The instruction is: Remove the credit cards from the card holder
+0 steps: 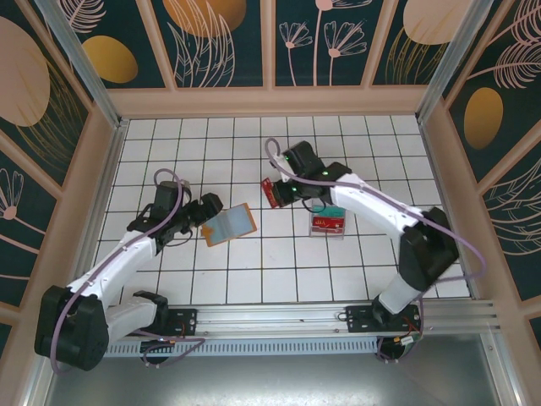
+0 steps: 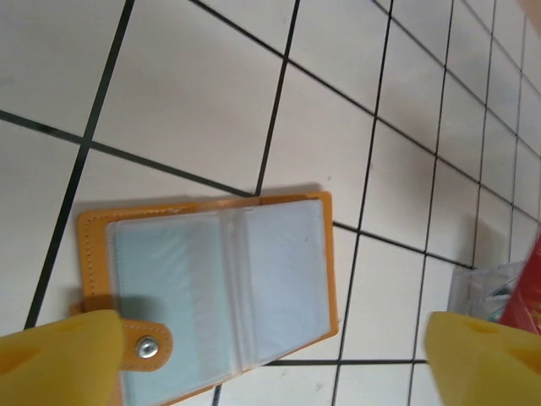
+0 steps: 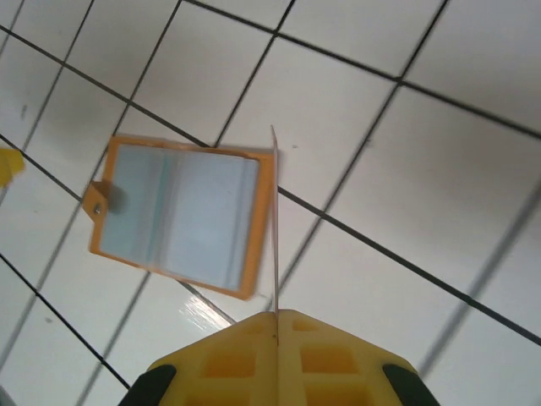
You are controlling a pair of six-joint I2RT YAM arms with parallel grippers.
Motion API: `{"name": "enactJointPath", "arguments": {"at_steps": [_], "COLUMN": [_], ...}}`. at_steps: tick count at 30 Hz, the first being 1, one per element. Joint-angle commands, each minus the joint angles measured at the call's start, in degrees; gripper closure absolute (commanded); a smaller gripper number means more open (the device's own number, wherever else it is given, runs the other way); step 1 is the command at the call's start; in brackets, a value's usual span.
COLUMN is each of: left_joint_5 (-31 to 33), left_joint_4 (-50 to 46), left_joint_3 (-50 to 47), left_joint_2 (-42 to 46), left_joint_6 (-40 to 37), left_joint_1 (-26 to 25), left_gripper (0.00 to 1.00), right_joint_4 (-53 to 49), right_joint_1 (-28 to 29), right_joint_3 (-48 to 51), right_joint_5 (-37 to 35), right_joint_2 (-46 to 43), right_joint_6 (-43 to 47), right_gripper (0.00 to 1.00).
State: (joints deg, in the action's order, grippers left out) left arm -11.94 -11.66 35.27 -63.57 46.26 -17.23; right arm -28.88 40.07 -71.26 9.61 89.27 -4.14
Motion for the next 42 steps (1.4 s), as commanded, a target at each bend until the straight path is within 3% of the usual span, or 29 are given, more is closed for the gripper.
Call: {"name": "enactJointPath", "arguments": {"at_steps": [1, 8, 22, 29, 42], "left_joint_5": [-1.38, -5.56, -7.92, -7.56, -7.57], "left_joint_4": [2.14, 5.84, 8.54, 8.15, 8.23], "left_joint_3": [1.57, 3.03, 1.35, 0.57, -0.11], "left_joint_2": [0.01, -2.79, -2.93, -2.02, -1.56], "left_joint_6": [-1.93, -5.83, -5.76, -5.47, -5.29], "left_joint_1": [0.18, 0.18, 0.18, 0.16, 0.18], "left_gripper": [0.02, 0.02, 0.01, 0.01, 0.01], "right_joint_4": [-2.33, -4.96, -12.86, -8.89, -2.44], "right_joint_1": [0.52, 1.66, 1.59, 1.50, 1.23], "right_joint_3": [5.55, 15.98, 22.38, 26.00, 30.39], "right_joint_5": [-6.29, -14.13, -22.54, -27.59, -28.52], "right_joint_2": [-7.91, -20.73, -24.08, -23.97, -22.50], "right_joint_6": [12.82, 27.66, 46.43, 51.95, 56.00], "right_gripper": [1.00, 1.00, 1.00, 1.00, 1.00]}}
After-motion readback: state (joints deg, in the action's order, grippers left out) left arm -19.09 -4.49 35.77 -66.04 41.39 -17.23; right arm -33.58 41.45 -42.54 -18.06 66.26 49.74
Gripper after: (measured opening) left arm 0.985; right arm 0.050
